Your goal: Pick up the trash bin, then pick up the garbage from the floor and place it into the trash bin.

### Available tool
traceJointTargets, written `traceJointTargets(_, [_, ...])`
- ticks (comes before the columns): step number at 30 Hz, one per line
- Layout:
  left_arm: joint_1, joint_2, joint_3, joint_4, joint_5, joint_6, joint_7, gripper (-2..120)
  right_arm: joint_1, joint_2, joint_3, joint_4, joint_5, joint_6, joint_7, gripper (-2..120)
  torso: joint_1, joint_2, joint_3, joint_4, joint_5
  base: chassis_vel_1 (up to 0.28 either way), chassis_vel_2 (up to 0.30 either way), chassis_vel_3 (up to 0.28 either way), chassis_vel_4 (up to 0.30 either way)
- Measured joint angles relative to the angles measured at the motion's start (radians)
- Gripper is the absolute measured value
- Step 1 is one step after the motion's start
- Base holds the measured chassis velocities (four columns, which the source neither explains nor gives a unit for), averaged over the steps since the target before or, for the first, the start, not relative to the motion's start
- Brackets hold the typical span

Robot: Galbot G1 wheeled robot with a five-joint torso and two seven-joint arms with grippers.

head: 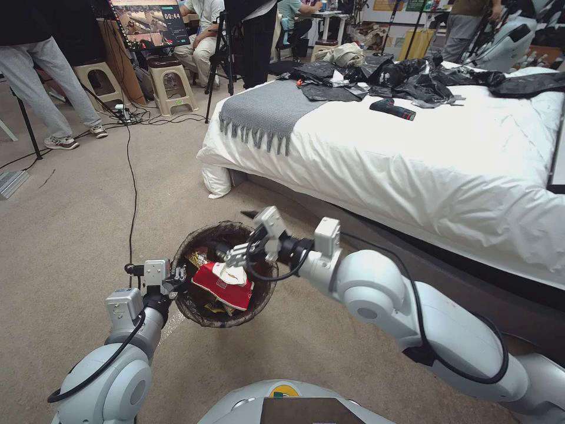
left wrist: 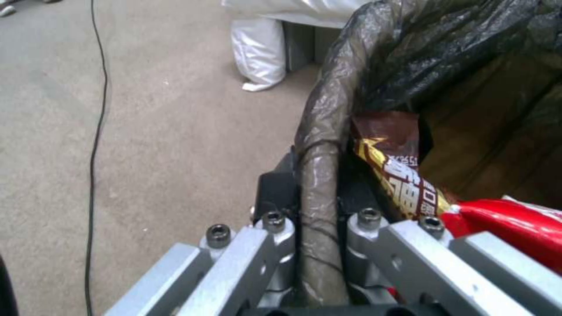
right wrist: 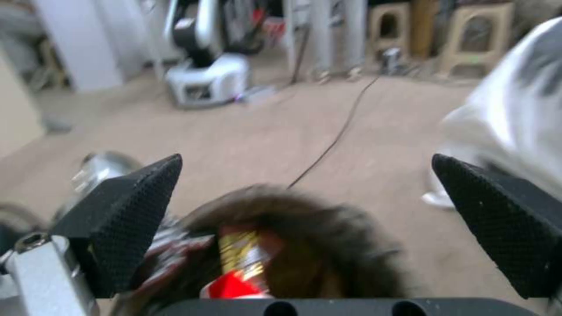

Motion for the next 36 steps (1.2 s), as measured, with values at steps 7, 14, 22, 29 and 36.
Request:
traceJointTargets(7, [-0.006, -0.013, 0.006, 0.0, 0.005, 0.0, 0.001, 5, -0.189, -0.042, 0.223, 0.001, -0.077, 0.113, 0.046, 100, 0.0, 0.0, 0.0, 0.0003, 0.0, 0.0, 0.0, 0.0, 0.0])
traceJointTargets(14, [-0.002, -0.005, 0.0, 0.0, 0.001, 0.0, 0.001, 5, -0.428, -0.029, 0.481, 0.029, -0.19, 0.149, 0.026, 100, 0.0, 0.0, 0.0, 0.0, 0.0, 0.0, 0.0, 0.0, 0.0])
traceJointTargets(22, [0.001, -0.007, 0.001, 0.0, -0.001, 0.0, 0.003, 5, -0.718, 0.078, 0.715, 0.069, -0.408, 0.247, -0.032, 100, 0.0, 0.0, 0.0, -0.0001, -0.0001, 0.0, 0.0, 0.0, 0.0])
traceJointTargets(29, [0.002, -0.006, -0.001, 0.0, 0.001, 0.0, 0.005, 5, -0.925, 0.309, 0.877, 0.076, -0.603, 0.375, -0.12, 100, 0.0, 0.0, 0.0, -0.0003, -0.0002, 0.0, 0.0, 0.0, 0.0])
traceJointTargets(36, [-0.007, -0.016, 0.002, 0.0, -0.001, 0.007, 0.007, 5, -1.026, 0.44, 0.906, 0.08, -0.755, 0.479, -0.134, 100, 0.0, 0.0, 0.0, 0.0001, -0.0004, 0.0, 0.0, 0.0, 0.0])
